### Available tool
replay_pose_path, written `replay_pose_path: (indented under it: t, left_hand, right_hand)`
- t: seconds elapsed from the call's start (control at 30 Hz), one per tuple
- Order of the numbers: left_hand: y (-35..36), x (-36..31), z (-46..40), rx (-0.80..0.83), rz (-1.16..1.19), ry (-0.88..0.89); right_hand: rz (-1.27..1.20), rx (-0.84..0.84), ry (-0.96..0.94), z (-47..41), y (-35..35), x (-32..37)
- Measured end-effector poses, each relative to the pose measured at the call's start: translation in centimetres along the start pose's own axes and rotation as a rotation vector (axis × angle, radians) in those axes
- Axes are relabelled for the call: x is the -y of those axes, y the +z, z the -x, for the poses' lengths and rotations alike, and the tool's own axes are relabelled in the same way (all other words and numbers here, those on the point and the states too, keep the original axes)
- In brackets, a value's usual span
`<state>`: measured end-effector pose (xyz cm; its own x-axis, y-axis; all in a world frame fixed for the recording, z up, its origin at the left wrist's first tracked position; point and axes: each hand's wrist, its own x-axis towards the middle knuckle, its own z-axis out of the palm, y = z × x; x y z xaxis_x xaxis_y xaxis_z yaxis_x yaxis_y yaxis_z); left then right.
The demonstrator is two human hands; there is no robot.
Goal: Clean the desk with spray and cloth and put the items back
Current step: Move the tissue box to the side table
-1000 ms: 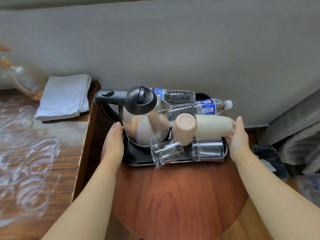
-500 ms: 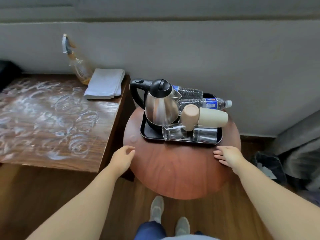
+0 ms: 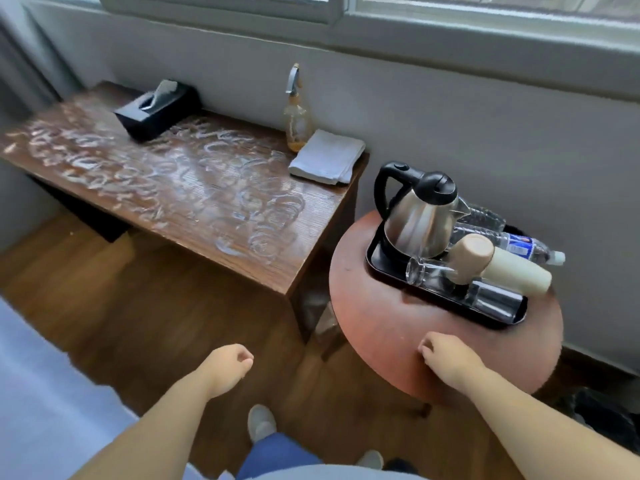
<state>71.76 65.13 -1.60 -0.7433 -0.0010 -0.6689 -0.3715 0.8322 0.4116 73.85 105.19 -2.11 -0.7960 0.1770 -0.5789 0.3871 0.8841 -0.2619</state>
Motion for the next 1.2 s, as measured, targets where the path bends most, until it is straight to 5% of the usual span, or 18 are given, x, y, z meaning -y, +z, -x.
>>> replay_pose_path:
  t: [0.27,0.63,1.2]
  left_hand:
    - [-4.9,10.3,0.8,-0.038,0.034,-0.124]
    - [-17.4,23.4,-0.9,-0.179,0.155,-0.25]
    - [-40.5,21.1,-10.9,-0.67,0.821,0.024]
  right_hand:
    - [0.22,0.131,-0.39,-1.3,5.3,14.8]
    - [0.266,0.238,-0.448,-4.9,10.0,34.3]
    - [-0.984,-0.259,-0.433,-14.8,1.1,61.9]
